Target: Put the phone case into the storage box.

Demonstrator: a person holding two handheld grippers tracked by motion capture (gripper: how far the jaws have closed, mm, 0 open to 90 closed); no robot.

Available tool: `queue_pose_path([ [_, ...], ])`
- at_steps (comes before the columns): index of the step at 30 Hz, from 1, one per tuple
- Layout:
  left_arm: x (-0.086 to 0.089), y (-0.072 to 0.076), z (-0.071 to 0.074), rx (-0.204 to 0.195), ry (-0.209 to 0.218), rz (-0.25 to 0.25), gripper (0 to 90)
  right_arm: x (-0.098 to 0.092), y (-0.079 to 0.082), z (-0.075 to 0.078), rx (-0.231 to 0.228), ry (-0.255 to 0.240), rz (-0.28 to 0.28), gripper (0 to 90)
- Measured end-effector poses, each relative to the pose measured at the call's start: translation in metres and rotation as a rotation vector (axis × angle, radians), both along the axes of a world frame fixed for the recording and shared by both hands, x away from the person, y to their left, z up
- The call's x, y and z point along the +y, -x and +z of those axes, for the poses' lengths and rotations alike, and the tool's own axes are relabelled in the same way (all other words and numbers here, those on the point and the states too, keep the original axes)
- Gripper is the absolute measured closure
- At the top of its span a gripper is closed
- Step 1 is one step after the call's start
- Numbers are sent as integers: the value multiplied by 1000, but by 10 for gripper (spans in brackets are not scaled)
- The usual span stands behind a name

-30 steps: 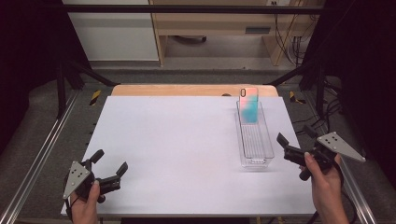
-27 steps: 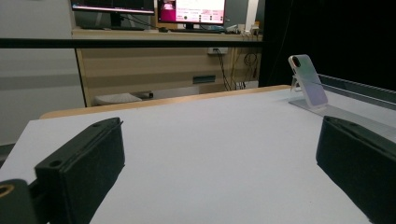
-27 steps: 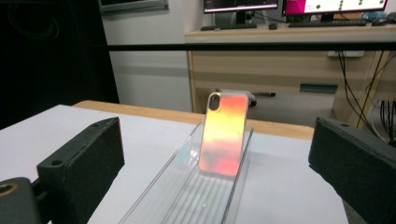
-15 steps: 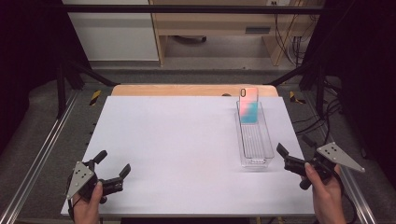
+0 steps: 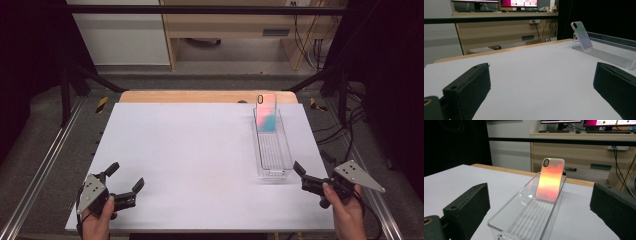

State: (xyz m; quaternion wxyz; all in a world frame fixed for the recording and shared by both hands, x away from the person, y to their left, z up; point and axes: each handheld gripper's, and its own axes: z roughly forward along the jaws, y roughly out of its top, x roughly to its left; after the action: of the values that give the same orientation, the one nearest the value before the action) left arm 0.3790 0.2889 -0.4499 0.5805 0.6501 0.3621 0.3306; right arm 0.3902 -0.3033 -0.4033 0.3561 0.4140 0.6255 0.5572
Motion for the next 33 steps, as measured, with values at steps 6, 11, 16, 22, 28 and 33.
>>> queue_pose_path([
  [6, -1, 0, 0, 0, 1, -2, 8, 1, 2, -6, 4, 17, 3, 30],
  [11, -1, 0, 0, 2, -3, -5, 7, 4, 3, -14, 7, 36, 11, 30],
  [16, -1, 0, 0, 7, -4, -7, 8, 7, 3, -20, 9, 44, 13, 31],
  [22, -2, 1, 0, 7, -8, -12, 8, 11, 2, -22, 4, 52, 25, 31],
  [28, -4, 2, -1, 8, -22, -21, 7, 15, 1, -28, -11, 55, 45, 30],
  [33, -4, 3, -1, 9, -22, -21, 7, 19, 0, -34, -18, 58, 62, 30],
])
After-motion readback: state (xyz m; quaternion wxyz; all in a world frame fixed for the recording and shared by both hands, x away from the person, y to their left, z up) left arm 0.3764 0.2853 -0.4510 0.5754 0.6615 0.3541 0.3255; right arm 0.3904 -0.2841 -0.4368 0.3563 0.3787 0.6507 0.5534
